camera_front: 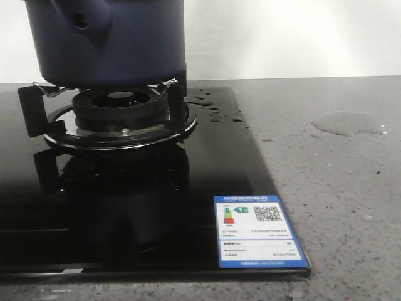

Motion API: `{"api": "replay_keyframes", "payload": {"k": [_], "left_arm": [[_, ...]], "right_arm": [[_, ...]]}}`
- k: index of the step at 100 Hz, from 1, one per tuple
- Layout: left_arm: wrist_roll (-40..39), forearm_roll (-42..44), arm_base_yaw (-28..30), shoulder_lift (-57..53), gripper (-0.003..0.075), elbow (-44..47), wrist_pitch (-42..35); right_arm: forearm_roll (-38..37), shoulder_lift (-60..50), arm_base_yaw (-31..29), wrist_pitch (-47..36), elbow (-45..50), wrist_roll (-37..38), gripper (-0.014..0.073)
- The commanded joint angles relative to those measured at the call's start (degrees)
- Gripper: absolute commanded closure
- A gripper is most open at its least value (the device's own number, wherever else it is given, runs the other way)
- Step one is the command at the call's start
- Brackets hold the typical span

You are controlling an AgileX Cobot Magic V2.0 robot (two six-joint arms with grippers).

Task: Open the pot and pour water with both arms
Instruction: 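Tilt the cup with the right gripper, pouring water into the saucepan, then lower the cup onto the counter and open the right gripper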

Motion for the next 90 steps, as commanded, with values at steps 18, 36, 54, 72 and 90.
{"api": "replay_keyframes", "payload": {"k": [18, 36, 54, 72, 90], "left_arm": [[-0.6, -3.2, -1.4, -0.9, 0.0425, -1.9, -1.3], [-0.6, -3.2, -1.4, -0.8, 0.0425, -1.9, -1.5], [-0.6, -3.2, -1.4, -0.8, 0.0425, -1.2, -2.2], [-0.6, -3.3, -1.4, -0.8, 0.0425, 0.4, -2.6], [-0.7, -3.4, -1.4, -0.8, 0.0425, 0.7, -2.6]], "right_arm": [[5.0, -13.9, -5.8, -6.9, 18.1, 1.5, 0.0327], [3.0, -22.1, -6.8, -17.5, 36.7, 16.5, 0.0327], [-8.2, -23.8, -6.8, -30.3, 46.2, 33.2, 0.0327], [-14.0, -21.5, -6.8, -31.8, 46.6, 33.5, 0.0327], [-15.5, -18.7, -7.9, -32.0, 46.6, 39.1, 0.0327]]}}
